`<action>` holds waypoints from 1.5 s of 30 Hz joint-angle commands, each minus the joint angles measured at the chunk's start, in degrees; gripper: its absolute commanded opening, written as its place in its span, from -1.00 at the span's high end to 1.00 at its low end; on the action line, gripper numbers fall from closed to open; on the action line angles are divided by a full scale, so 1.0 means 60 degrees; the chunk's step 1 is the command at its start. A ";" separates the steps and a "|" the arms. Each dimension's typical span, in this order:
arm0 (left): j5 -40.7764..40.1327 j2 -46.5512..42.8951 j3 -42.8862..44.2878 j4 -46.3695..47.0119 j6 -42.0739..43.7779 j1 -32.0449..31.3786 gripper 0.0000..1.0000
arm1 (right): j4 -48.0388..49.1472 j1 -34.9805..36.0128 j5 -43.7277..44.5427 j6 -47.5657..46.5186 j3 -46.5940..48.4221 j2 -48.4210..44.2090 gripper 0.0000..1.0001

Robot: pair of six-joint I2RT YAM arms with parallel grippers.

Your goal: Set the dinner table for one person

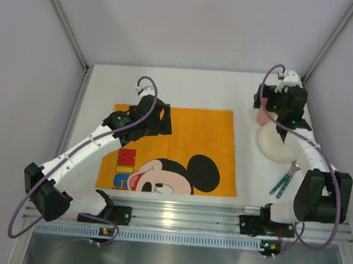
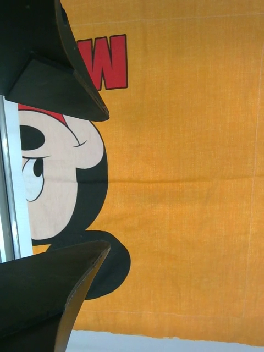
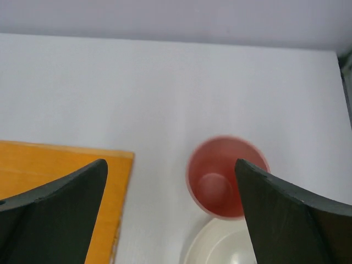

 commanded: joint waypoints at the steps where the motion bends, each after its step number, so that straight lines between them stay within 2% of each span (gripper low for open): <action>1: -0.0083 -0.0134 0.0234 0.0540 0.0031 -0.0008 -0.89 | -0.4642 0.0034 -0.2719 0.0251 0.2310 -0.0172 -1.00; 5: -0.0170 -0.0339 0.0102 0.0716 0.0192 -0.0008 -0.90 | -0.4792 0.0517 -0.3287 0.1068 0.2590 -0.1635 -0.99; 9: -0.0287 -0.0632 0.0014 0.0760 0.0192 0.0006 -0.90 | -0.4867 0.0547 -0.2776 0.1712 0.2798 -0.3115 -0.99; 10: -0.0302 -0.0821 -0.0073 0.0847 0.0178 0.0006 -0.90 | -0.4706 0.0532 -0.1687 0.2368 0.2593 -0.3611 -1.00; 11: -0.0302 -0.0939 -0.0292 0.0935 0.0178 -0.0008 -0.92 | -0.5502 0.0518 -0.0994 0.4115 0.2359 -0.3833 -1.00; 12: -0.0259 -0.1042 -0.0439 0.1067 0.0149 0.0006 -0.92 | -0.5669 0.0503 -0.0233 0.4872 0.1660 -0.4038 -0.99; 14: -0.0156 -0.1291 -0.0688 0.1273 0.0134 0.0021 -0.93 | -0.5335 0.0254 -0.1785 0.4867 0.1448 -0.3575 -0.99; 17: -0.0214 -0.1569 -0.0675 0.1054 0.0031 0.0021 -0.93 | -0.7220 0.0225 -0.2379 0.5435 0.2588 -0.1905 -0.99; 21: -0.0317 -0.2082 -0.0938 0.1126 0.0031 0.0036 -0.98 | -0.7341 0.0225 -0.1195 0.5758 0.3014 -0.1580 -1.00; 24: -0.0434 -0.2419 -0.1070 0.0995 -0.0012 0.0036 -0.98 | -0.7705 0.0181 -0.1411 0.5466 0.4137 -0.1025 -1.00; 30: -0.0522 -0.3151 -0.1319 0.0234 -0.0481 0.0036 -0.98 | -0.8936 -0.0112 -0.0827 0.5114 0.6468 0.1418 -1.00; 38: -0.0419 -0.4090 -0.1788 0.0072 -0.0891 0.0050 -0.96 | -1.0781 -0.0229 0.1735 0.4997 0.8886 0.3443 -0.89; 45: -0.0522 -0.3915 -0.1773 0.0145 -0.0921 0.0036 -0.94 | -1.1208 -0.0800 0.2030 0.4865 0.8379 0.3606 -0.84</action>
